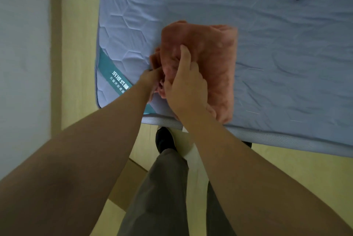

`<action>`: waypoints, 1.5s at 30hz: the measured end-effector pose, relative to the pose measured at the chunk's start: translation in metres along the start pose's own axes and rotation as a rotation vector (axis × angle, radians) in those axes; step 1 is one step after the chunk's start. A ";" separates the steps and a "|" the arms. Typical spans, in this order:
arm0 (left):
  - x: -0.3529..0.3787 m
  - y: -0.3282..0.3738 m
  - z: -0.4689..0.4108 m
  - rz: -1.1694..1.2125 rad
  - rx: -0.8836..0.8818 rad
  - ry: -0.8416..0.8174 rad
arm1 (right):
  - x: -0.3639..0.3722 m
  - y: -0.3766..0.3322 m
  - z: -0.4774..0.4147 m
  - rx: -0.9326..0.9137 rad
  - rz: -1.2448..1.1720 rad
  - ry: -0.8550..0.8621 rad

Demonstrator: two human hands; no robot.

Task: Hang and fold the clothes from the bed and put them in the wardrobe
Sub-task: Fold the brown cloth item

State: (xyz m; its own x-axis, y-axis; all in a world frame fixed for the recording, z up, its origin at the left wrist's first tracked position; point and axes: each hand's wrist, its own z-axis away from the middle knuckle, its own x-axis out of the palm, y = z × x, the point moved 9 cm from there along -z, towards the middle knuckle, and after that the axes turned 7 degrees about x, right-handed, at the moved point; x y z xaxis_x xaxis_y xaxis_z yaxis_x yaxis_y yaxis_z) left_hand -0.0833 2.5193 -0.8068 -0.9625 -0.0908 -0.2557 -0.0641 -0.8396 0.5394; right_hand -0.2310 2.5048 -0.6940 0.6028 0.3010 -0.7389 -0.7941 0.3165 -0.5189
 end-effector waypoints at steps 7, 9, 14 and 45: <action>0.002 -0.001 -0.010 0.011 -0.025 -0.098 | 0.013 0.002 -0.004 0.011 -0.187 0.021; 0.004 0.000 -0.008 0.063 -0.012 -0.160 | 0.014 0.005 -0.007 0.039 -0.265 0.013; 0.012 -0.002 0.002 0.108 -0.021 -0.329 | 0.015 0.036 -0.013 0.300 -0.608 0.018; -0.249 0.247 0.451 -0.728 0.623 0.473 | -0.223 -0.265 0.220 0.176 -0.770 -0.743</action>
State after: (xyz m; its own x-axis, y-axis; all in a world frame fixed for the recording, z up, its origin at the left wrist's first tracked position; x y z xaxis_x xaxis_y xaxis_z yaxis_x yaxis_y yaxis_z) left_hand 0.0212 2.5757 -0.2481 -0.4470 0.0111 -0.8945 -0.8344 -0.3656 0.4125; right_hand -0.1379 2.5521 -0.2974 0.8779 0.4173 0.2347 -0.1960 0.7605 -0.6190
